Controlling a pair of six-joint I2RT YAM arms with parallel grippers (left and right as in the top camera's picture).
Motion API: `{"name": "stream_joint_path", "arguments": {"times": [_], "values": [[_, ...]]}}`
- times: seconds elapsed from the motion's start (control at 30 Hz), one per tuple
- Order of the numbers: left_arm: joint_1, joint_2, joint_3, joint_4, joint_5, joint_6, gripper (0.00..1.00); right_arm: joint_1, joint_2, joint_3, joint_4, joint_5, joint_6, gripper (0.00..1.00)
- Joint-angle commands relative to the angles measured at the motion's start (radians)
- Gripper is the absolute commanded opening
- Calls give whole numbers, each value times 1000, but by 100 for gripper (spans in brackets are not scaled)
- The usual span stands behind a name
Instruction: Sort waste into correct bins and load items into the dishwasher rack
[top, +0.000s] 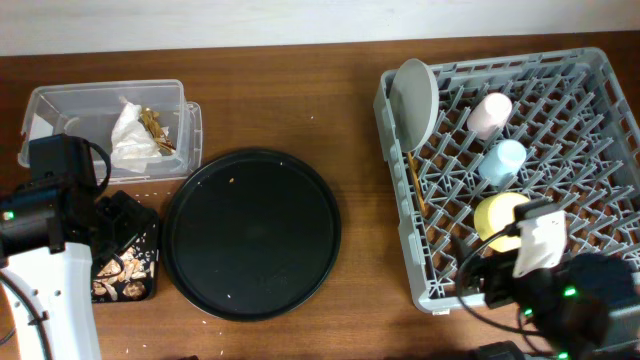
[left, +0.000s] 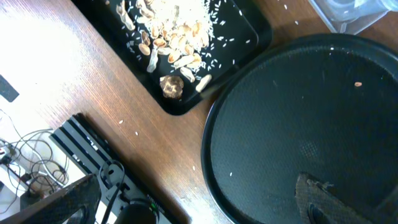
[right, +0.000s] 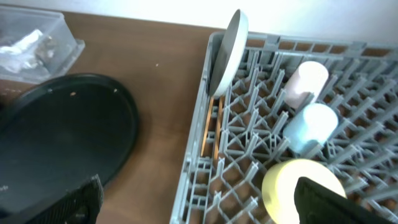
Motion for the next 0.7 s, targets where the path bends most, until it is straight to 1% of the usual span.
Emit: {"name": "stream_joint_path", "arguments": {"times": [0.0, 0.07, 0.17, 0.27, 0.37, 0.43, 0.5, 0.57, 0.67], "values": [[6, -5, 9, -2, -7, -3, 99, -21, -124, -202, 11, 13, -25, 99], [6, -5, 9, -2, -7, -3, 99, -48, -204, -306, 53, 16, -25, 99], [6, -5, 9, -2, -7, -3, 99, -77, -309, -452, 209, 12, -25, 99], [6, -5, 9, -2, -7, -3, 99, -103, -424, -645, 420, -18, -21, 99], [6, -5, 9, -2, -7, -3, 99, -123, -466, -789, 631, -85, -11, 99], [6, -5, 9, -2, -7, -3, 99, -151, -489, -878, 774, -118, 38, 99], [6, -5, 9, -2, -7, -3, 99, -178, -516, -941, 850, -118, 111, 99], [6, -5, 9, -2, -7, -3, 99, -203, -523, -983, 954, -126, 142, 99], [6, -5, 9, -2, -7, -3, 99, -236, -523, -990, 960, -116, 137, 99]]}}
